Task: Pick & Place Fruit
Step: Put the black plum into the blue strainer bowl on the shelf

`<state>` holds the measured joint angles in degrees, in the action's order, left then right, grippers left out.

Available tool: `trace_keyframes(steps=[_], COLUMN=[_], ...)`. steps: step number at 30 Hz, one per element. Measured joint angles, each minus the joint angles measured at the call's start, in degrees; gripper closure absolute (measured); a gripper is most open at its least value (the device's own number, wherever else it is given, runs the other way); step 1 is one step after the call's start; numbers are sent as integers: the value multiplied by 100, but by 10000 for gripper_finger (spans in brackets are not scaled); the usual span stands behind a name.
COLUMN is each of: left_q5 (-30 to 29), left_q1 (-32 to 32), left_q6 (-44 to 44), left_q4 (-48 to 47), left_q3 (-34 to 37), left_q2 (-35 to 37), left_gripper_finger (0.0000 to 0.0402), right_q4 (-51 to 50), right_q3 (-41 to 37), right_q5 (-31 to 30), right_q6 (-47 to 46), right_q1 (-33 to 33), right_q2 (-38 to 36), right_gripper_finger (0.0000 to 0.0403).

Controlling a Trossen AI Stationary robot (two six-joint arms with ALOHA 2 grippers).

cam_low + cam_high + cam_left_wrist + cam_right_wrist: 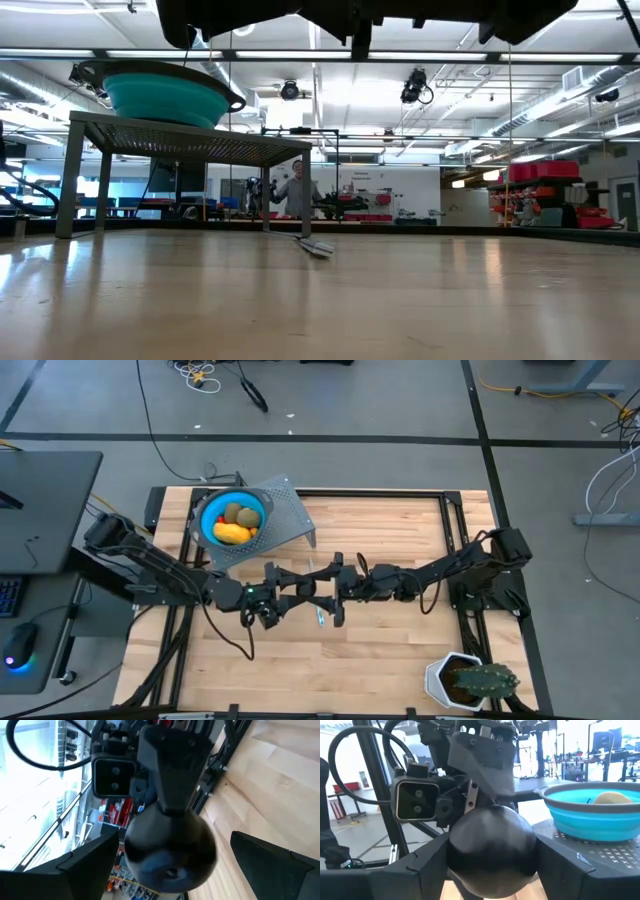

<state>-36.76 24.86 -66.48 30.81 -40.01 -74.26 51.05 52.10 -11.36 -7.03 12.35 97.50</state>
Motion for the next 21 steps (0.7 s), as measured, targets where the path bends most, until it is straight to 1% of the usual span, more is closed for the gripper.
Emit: trace_keyframes(steps=[7, 16, 18, 21], left_q5=[-103, -115, -116, -115], left_q1=[0, -60, -72, -74], left_q6=[90, 282, 268, 235], left_q4=[-1, 12, 20, 73], left_q3=[0, 0, 0, 0], left_q2=[0, 0, 0, 0], left_gripper_finger=[8, 8, 14, 33], right_q4=[44, 27, 26, 26], right_q3=[0, 0, 0, 0], right_q5=[147, 156, 156, 156], right_q6=[21, 46, 46, 46], right_q1=[-38, -45, -45, -45], right_q2=[23, 21, 23, 21], right_gripper_finger=[140, 140, 140, 140])
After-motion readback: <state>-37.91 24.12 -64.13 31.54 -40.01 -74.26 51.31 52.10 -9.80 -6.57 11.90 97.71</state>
